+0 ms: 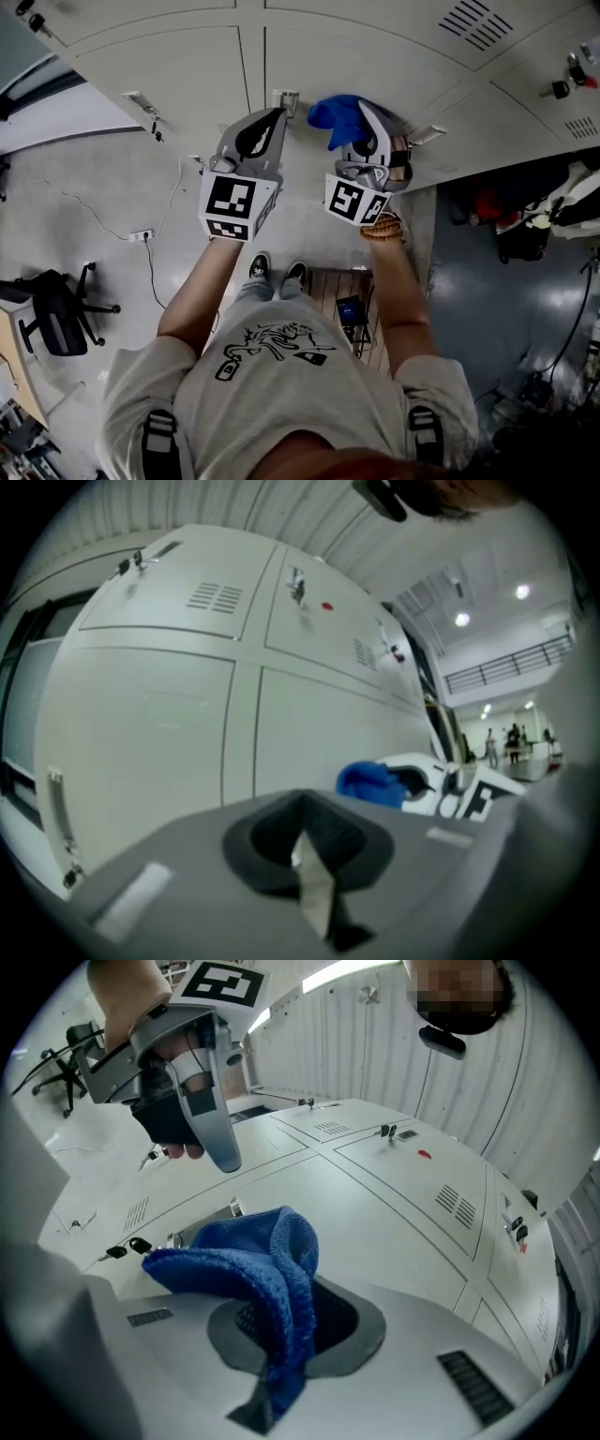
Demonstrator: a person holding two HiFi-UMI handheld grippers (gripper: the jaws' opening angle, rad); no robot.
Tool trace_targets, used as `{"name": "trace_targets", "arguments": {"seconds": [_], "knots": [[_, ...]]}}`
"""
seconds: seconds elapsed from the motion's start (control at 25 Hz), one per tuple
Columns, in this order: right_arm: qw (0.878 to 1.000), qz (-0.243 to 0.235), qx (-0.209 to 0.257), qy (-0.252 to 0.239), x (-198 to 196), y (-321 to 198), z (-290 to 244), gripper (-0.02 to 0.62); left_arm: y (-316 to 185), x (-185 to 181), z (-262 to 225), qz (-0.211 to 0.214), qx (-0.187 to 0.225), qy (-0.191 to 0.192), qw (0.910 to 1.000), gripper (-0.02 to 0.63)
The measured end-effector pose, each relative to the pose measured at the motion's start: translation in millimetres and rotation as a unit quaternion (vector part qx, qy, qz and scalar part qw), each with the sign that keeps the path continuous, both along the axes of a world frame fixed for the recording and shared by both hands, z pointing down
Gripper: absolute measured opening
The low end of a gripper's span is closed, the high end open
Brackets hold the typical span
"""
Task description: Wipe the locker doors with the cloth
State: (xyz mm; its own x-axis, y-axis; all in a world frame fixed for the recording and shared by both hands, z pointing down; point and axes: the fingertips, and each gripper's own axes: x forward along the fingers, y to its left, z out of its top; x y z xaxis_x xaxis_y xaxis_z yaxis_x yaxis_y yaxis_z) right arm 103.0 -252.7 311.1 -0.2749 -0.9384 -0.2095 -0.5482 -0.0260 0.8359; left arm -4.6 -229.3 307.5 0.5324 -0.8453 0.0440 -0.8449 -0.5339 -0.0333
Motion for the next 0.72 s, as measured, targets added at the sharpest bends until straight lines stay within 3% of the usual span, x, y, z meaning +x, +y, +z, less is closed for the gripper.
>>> {"name": "trace_targets", "arguments": {"seconds": [0.12, 0.28, 0.36, 0.52, 0.64, 0.72], "knots": [[0.998, -0.007, -0.043, -0.034, -2.0, 0.4, 4.3, 0.029, 8.9, -7.7, -1.1, -0.005, -0.004, -0.004, 1.0000, 0.002], [0.978, -0.043, -0.127, -0.160, 1.3, 25.7, -10.1, 0.029, 28.6, -12.4, -10.1, -0.008, -0.001, 0.000, 1.0000, 0.002], [0.959, -0.072, -0.156, -0.226, 4.9, 58.4, -16.5, 0.029, 49.1, -9.6, -11.1, -0.005, -0.006, 0.006, 1.0000, 0.002], [0.902, -0.125, -0.231, -0.344, 10.3, 138.7, -22.8, 0.029, 108.8, -0.9, -3.4, 0.004, -0.026, 0.010, 0.9996, 0.002], [0.862, -0.158, -0.275, -0.394, 10.1, 188.0, -21.0, 0.029, 145.1, 7.1, 7.0, 0.004, -0.048, 0.030, 0.9984, 0.002], [0.849, -0.166, -0.290, -0.409, 10.5, 208.1, -21.9, 0.029, 157.7, 14.9, 8.3, 0.013, -0.052, 0.046, 0.9975, 0.002]]}}
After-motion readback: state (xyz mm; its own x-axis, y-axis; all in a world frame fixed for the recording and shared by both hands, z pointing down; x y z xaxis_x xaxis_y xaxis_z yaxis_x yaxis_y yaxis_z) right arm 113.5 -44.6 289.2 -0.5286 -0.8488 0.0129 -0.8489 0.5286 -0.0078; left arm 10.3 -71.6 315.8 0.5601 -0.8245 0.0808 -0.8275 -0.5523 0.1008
